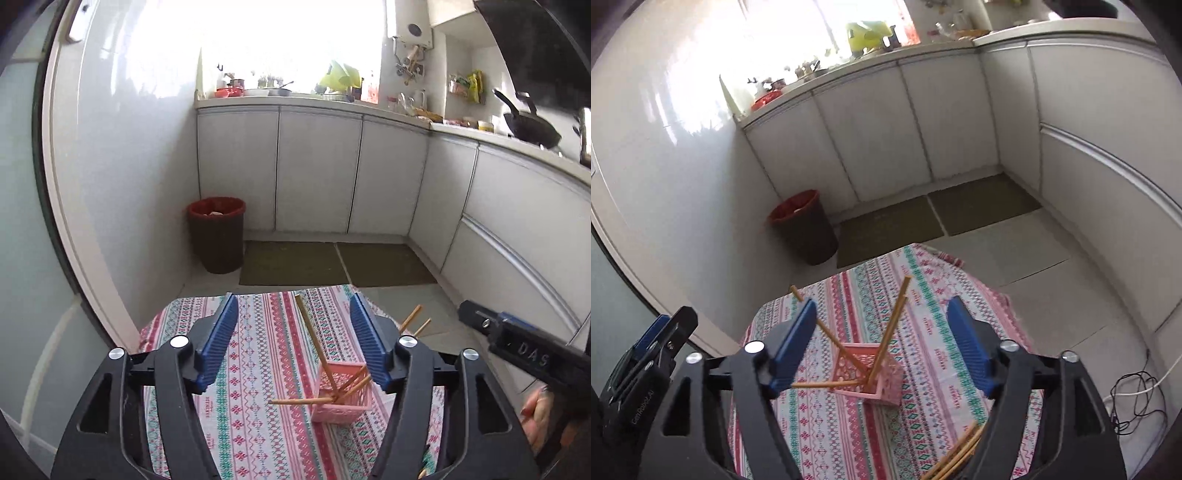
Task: Organize utensils
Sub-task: 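Open the right tool to drop its chopstick into the basket while the left tool returns to the pile, then grasp a chopstick from the pile with the left tool while the right tool grasps one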
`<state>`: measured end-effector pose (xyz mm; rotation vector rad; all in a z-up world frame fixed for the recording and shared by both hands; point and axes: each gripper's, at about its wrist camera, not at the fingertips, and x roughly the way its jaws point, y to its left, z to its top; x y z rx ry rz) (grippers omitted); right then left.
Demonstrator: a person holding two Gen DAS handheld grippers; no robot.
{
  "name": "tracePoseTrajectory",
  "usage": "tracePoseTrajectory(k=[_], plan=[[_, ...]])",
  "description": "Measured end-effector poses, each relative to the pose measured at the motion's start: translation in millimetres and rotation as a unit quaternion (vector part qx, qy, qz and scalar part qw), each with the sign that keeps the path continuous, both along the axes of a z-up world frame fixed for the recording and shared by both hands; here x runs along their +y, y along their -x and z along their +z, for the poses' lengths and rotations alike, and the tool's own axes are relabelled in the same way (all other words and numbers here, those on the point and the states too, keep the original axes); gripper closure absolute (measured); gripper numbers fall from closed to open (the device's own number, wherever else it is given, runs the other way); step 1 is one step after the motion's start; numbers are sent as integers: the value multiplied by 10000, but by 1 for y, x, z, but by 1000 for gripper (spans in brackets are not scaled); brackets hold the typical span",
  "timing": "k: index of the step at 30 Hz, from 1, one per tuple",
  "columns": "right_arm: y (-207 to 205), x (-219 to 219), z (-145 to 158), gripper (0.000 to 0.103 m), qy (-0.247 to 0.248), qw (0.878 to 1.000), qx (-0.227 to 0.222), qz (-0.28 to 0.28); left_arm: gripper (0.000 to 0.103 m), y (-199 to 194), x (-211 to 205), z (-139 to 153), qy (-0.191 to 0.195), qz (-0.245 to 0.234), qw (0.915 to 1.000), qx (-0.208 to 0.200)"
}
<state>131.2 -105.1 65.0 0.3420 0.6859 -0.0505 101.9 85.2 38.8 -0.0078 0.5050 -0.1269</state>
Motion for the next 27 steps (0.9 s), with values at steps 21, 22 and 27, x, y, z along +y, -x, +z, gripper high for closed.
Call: tracePoseTrajectory(k=[21,22,27], plan=[[101,-97,-110,8,-550,9743,1742,-1315,8,21,-108,-123,-1433,-2262,9396,2130],[107,-105,-119,8,-708,9697,1858,-1420,8,15,-113,-136,-1348,-2318,9330,2402],[116,-127,-147,9,-1217,9541,2280,-1516,41,-15,-142,-186,-828,-2480,9021,3433]])
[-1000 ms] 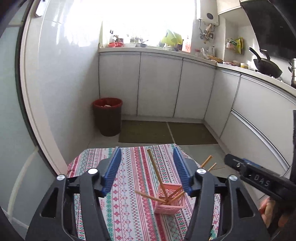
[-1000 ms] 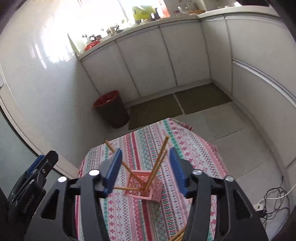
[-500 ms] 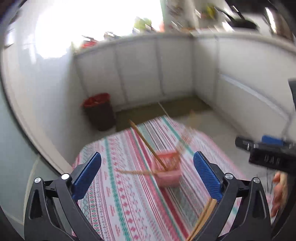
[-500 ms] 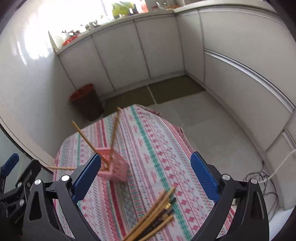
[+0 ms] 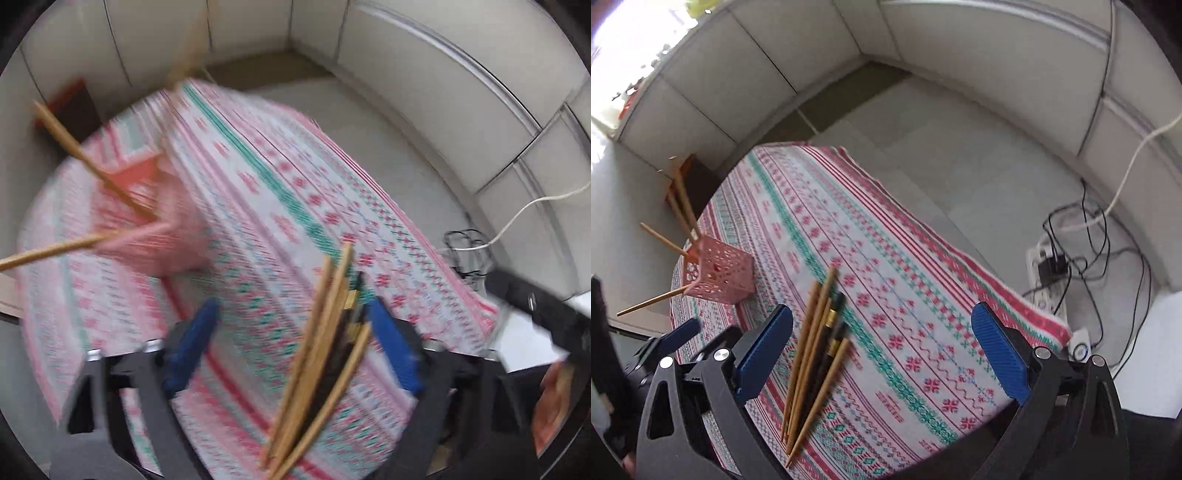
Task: Organize utensils
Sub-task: 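Grasp a chopstick from the pile with the left tool while the right tool grasps one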
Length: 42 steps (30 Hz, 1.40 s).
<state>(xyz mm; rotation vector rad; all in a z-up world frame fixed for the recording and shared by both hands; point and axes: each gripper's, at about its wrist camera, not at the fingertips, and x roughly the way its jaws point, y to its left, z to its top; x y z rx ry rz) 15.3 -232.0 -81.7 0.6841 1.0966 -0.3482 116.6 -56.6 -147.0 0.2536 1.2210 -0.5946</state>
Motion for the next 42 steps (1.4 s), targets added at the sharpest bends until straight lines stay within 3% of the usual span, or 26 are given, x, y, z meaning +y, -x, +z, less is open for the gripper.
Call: tracePoseTrajectory(k=[2,6,10,13,16,20,26,29,31,34,38,40,42], plan=[[2,-11,-6,9,-175,9998,24,-87,53,-12,-14,-22,16,74,9992,396],[1,-25,-17,9,-892,9957,60,-245,69,-23,-34,-49,-244,155,9976,632],[-4,-25,-24,9,-1249,9917,140,-259,80,-27,-41,-61,-286,73,9966,765],[-6,-25,-25,9,-1300,9910,158,-269,81,-29,-45,-68,-402,42,9959,806],[-8,-25,-26,9,-1229,9918,192,-281,93,-29,-49,-76,-586,-9,9951,792],[-13,-26,-29,9,-1155,9925,248,-306,96,-25,-45,-77,-468,9,9966,676],[-44,-10,-39,9,-747,9966,341,-112,97,-19,-7,-45,-142,253,9990,327],[-63,4,-46,15,-418,9980,469,100,97,-12,13,-19,64,304,9994,128],[-76,14,-53,29,-297,9976,574,254,97,-7,26,-3,140,305,9994,-12],[-97,31,-68,38,-125,9953,847,451,97,5,34,9,174,335,9991,-185],[-114,49,-90,42,46,9919,1149,532,97,21,43,23,160,291,9988,-362],[-120,57,-93,42,334,9912,1162,535,97,27,51,29,166,304,9984,-440],[-126,71,-93,53,743,9888,1149,603,97,30,58,34,173,320,9981,-504]])
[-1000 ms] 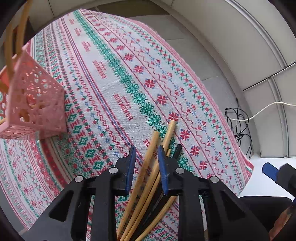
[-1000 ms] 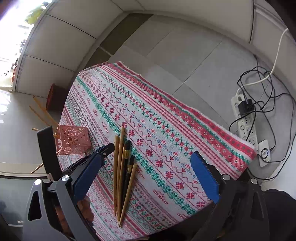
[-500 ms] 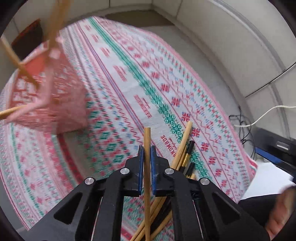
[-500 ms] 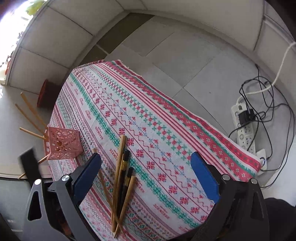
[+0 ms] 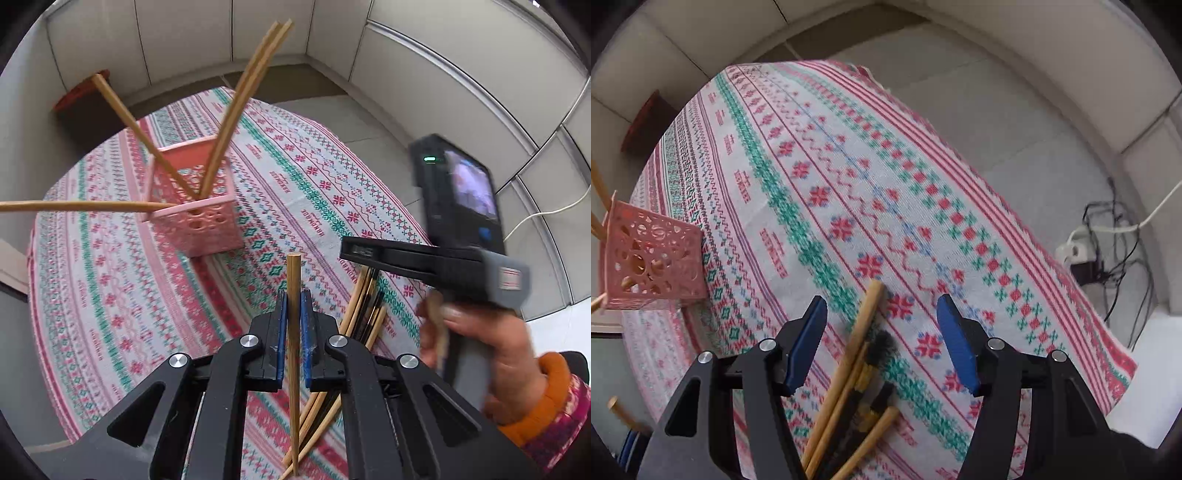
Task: Organize utensils
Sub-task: 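Grasp a chopstick from the pile with the left tool while the right tool grasps one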
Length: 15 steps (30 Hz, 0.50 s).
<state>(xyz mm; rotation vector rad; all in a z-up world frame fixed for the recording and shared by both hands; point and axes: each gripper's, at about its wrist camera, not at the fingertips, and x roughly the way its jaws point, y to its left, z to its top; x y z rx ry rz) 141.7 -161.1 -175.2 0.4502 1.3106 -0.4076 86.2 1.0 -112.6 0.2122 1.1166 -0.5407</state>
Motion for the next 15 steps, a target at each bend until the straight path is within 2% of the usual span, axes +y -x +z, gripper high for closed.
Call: tracePoseTrajectory(k=[1,2,3,5,8,15], plan=[[-2,6,0,71,287,9996,-13,51,97,3,4,3,-14,18,10000,-49],[-3,10,1,78,433,9990,-52,89,97,5,7,4,-20,39,9999,-90],[-3,14,0,90,425,9989,-147,127,97,6,11,7,-7,60,9999,-119],[-2,15,1,90,365,9991,-224,69,97,9,18,11,21,118,9997,-201],[8,6,6,91,-75,9987,-497,-75,97,15,31,22,74,186,9991,-371],[56,2,76,92,-544,9890,-1354,249,97,34,64,59,299,389,9953,-836]])
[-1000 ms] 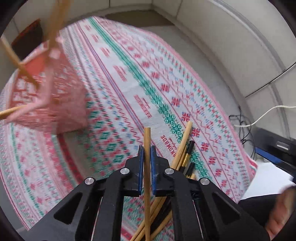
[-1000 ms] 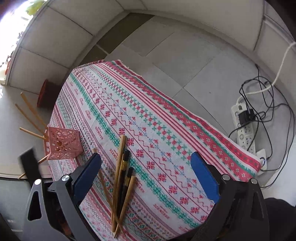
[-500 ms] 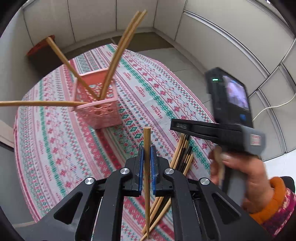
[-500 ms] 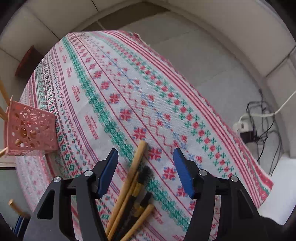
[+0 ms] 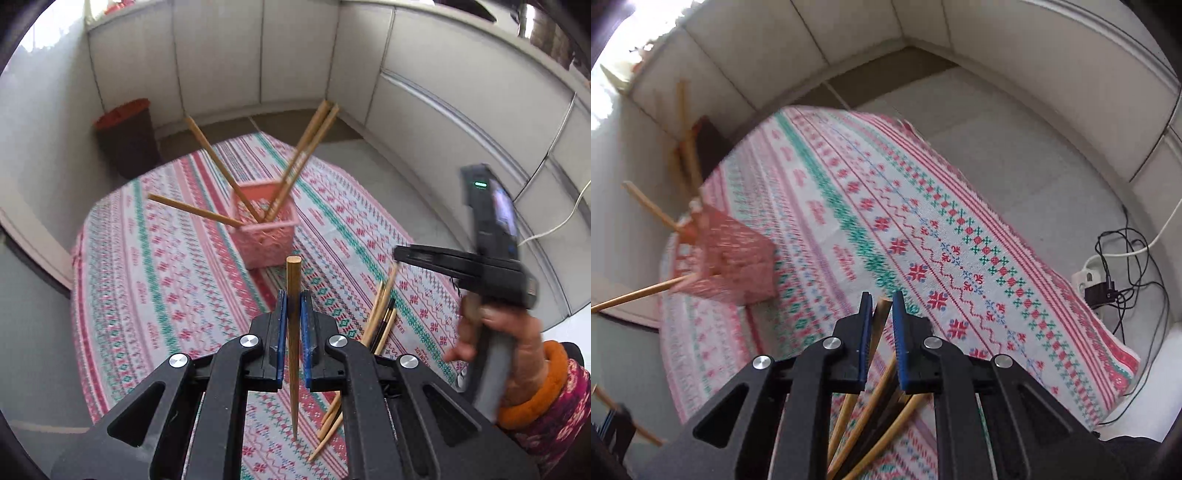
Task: Organize utensils
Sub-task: 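Grasp a chopstick from the pile with the left tool while the right tool grasps one, then lower both held chopsticks into the pink basket and open both tools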
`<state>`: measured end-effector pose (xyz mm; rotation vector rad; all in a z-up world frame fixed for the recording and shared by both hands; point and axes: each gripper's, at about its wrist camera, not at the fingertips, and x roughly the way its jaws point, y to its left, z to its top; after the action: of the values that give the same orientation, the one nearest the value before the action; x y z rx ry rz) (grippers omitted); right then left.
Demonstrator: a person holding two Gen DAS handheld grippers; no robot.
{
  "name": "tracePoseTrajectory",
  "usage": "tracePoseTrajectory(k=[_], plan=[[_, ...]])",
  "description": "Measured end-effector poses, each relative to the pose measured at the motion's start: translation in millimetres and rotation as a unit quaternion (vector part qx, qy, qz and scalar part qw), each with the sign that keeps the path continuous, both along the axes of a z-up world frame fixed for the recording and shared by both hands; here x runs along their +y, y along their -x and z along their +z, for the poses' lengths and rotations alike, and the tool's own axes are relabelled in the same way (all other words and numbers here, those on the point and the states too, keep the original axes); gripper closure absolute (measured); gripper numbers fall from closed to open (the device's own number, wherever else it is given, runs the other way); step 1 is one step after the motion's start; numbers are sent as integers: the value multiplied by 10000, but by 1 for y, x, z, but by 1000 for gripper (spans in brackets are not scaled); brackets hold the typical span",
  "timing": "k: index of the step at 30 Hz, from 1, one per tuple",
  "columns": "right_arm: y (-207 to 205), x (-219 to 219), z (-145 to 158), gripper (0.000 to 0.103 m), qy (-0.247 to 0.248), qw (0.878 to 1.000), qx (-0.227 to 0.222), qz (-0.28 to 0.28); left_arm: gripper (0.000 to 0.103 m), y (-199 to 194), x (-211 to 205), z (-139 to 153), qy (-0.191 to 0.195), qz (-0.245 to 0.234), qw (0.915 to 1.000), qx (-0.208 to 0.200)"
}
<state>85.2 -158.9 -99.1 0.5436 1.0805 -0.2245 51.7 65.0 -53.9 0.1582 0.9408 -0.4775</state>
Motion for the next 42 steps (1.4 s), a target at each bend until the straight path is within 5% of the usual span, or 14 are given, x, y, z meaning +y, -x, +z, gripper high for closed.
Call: tracePoseTrajectory(k=[11,19,25,32,38,42], plan=[[51,29,113,94,30,9888,-1138,964,97,20,17,47,232,238,9973,-650],[64,11,197,95,-180,9753,-2007,898,97,13,20,89,715,423,9905,-1099],[56,-4,257,95,-214,9553,-2877,646,97,-3,22,123,1089,948,9745,-1720],[17,2,262,95,-210,9482,-3092,698,97,-43,6,127,1179,1554,9584,-2084],[-19,7,241,95,-232,9493,-3051,717,95,-89,-7,79,981,1672,9697,-1484],[-34,9,234,95,-211,9490,-3080,635,74,-85,8,81,1177,1859,9638,-1507]])
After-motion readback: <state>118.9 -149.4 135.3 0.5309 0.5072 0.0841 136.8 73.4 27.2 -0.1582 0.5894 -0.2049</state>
